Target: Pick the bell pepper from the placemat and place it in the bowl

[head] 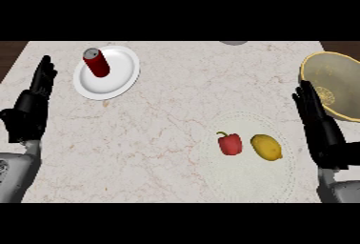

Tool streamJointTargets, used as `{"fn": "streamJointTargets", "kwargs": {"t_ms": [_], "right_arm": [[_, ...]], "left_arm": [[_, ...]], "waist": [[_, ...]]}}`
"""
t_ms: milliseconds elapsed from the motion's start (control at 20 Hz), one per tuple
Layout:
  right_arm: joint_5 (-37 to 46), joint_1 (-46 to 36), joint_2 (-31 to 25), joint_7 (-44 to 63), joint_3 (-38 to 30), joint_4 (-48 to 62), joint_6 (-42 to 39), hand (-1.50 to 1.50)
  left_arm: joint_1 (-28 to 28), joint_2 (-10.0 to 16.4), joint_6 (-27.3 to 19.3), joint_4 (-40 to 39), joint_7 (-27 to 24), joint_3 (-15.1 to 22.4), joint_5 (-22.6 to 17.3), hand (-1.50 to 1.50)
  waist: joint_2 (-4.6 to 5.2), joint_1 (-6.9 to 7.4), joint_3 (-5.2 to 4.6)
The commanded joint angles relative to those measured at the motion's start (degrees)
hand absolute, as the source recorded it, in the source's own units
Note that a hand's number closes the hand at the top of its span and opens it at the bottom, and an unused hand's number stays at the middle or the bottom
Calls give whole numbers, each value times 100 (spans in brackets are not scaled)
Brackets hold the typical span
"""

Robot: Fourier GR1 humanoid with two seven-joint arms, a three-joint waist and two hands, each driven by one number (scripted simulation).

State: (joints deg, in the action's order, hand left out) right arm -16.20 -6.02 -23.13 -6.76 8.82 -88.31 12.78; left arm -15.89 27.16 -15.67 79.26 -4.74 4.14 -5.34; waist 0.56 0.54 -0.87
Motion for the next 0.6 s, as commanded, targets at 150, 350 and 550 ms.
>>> {"fn": "streamJointTargets", "kwargs": {"t_ms": [150,350,550], "right_arm": [[-727,-915,-295,-253,793,205,-2565,150],[444,-1730,-699,-1317,87,1453,-1984,150],[-451,-1827,-908,-2462,138,2194,-4173,-150]], "left_arm": [[-152,-226,-80,39,167,327,238,0],[-279,-409,47,129,537,489,112,0],[-66,-465,-69,347,583,542,182,0]], "waist": [[67,414,127],[83,352,120],[74,416,129]]}}
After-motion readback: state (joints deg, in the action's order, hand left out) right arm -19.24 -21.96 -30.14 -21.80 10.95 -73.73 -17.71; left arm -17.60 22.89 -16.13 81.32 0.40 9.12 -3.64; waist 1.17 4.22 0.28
